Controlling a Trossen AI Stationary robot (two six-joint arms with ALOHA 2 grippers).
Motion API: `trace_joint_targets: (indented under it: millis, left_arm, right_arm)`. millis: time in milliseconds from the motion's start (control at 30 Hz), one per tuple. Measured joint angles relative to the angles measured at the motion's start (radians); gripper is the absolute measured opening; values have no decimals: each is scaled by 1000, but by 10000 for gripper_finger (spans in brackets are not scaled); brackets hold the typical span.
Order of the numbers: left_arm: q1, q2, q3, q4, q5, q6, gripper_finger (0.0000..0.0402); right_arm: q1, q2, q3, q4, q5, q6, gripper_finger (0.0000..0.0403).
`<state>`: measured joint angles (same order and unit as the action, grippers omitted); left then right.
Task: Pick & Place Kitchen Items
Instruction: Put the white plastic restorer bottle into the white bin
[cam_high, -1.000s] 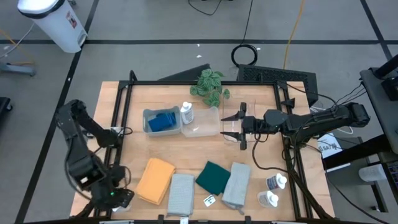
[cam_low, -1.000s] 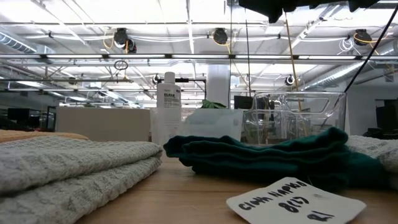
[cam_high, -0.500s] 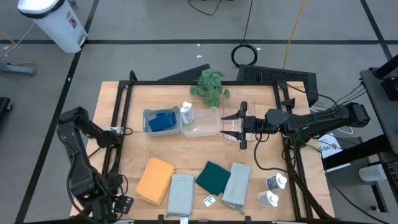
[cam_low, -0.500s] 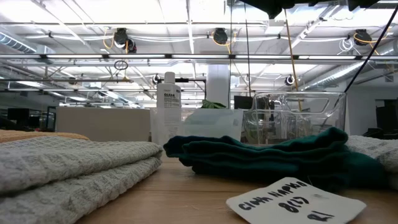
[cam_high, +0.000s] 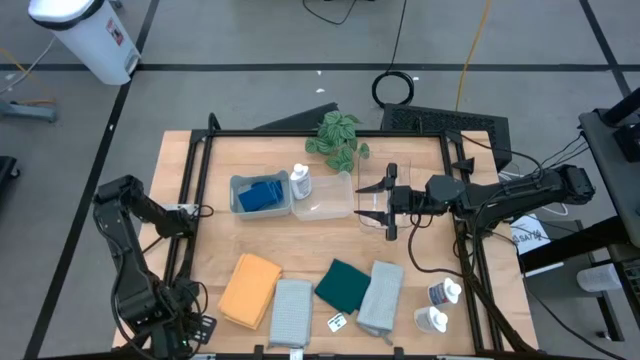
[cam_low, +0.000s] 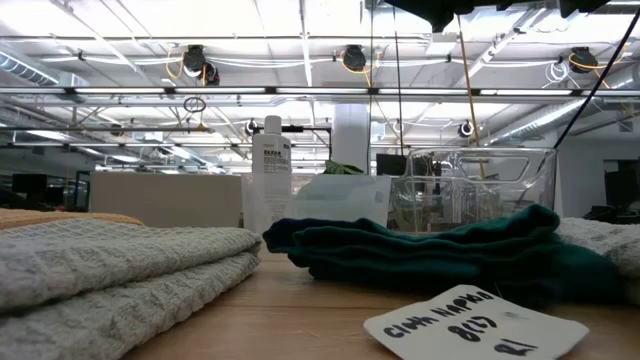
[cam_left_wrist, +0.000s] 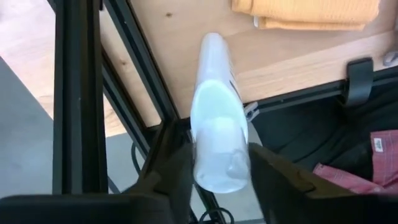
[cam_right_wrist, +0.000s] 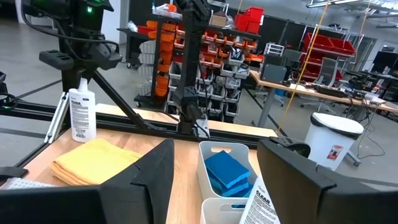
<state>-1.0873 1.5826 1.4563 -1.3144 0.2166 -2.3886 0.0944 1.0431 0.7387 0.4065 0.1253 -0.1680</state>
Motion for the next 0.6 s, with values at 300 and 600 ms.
trace_joint_targets:
  millis: [300, 600]
  left_arm:
    - [0, -15, 3, -95, -4, 4, 116]
    - [13, -101, 138, -256, -136, 11, 116]
  right_arm:
    - [0, 0, 0, 0, 0, 0, 203]
    - [0, 0, 0, 0, 0, 2, 203]
